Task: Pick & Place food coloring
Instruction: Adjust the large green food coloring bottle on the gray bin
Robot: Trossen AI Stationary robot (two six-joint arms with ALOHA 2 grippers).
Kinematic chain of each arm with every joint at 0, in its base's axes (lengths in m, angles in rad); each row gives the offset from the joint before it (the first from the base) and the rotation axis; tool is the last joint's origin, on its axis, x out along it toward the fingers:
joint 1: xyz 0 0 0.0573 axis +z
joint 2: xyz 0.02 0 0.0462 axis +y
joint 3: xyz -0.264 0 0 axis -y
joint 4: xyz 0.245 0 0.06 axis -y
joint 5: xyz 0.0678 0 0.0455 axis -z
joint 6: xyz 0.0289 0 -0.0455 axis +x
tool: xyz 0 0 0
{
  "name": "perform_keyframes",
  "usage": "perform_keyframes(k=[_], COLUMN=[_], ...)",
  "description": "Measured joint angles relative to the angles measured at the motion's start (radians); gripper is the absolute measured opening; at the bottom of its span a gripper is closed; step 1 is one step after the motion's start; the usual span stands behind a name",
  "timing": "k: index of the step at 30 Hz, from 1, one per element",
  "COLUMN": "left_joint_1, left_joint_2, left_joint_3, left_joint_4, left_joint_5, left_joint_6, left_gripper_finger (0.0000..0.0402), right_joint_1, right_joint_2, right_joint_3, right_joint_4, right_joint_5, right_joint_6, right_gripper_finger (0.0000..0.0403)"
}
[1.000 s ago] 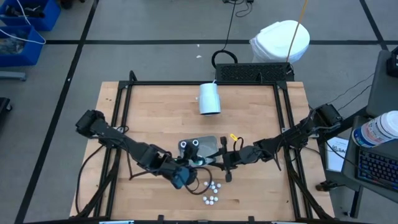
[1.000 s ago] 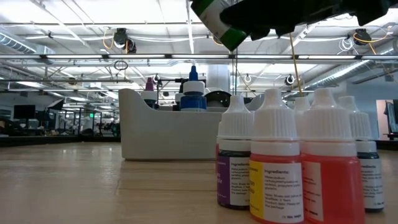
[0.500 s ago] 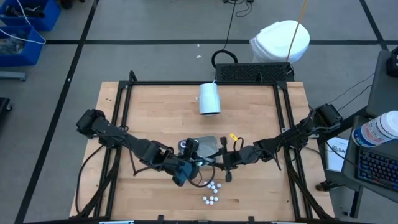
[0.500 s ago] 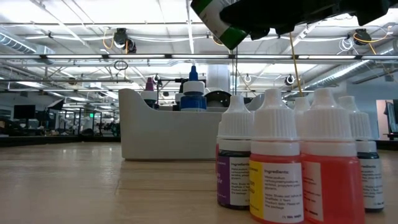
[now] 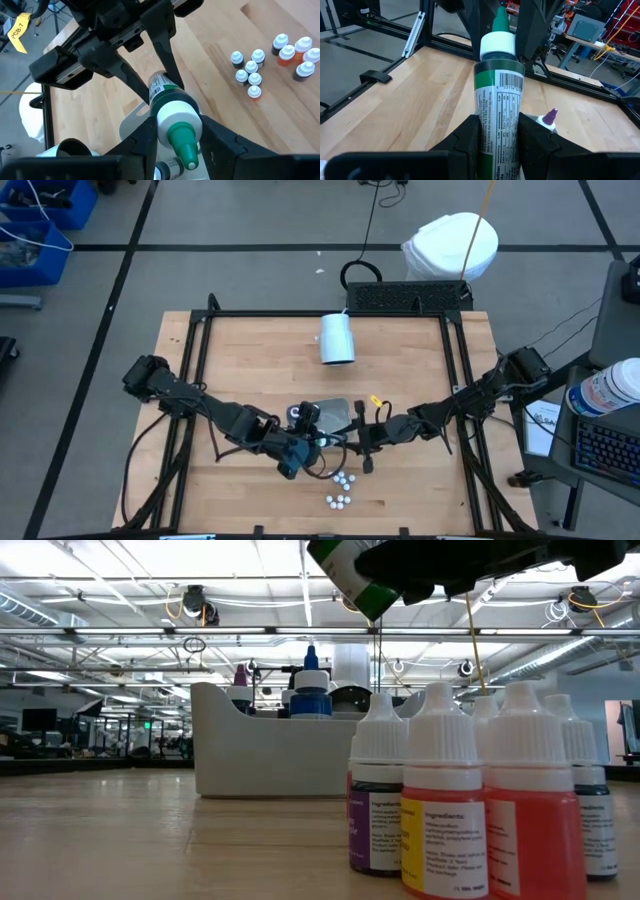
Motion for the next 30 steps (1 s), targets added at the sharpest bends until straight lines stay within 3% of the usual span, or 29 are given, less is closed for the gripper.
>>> perform_keyframes(k=[9,14,22,30], left_joint_1=[-0.004,-0.016,-0.017,0.04], left_joint_2=[-0.002,-0.002,-0.001,-0.001], left_joint_3=[0.0,-0.001,-0.002,0.052], left_joint_4=[-0.03,-0.051,-0.099,-0.321], left_joint_5=[0.025,0.053,0.036,0.044], left_joint_6=[0.001,0.001,-0.032,-0.087], left_gripper_finger=[0.0123,0.0123,0.0123,0.0123], right_joint_1=[0.0,0.019,0.029,0.097], right_joint_2=[0.0,0.0,-0.006,-0.01], right_joint_3=[0.0,0.0,0.0,0.0], right_joint_4=[0.006,0.018,0.01,-0.129], right_joint_5=[0.0,0.011,0.182,0.188], right_joint_6=[-0.01,-0.095,-0.114,-0.041], right_gripper_finger=[0.0155,0.0204,0.0287,0.0291])
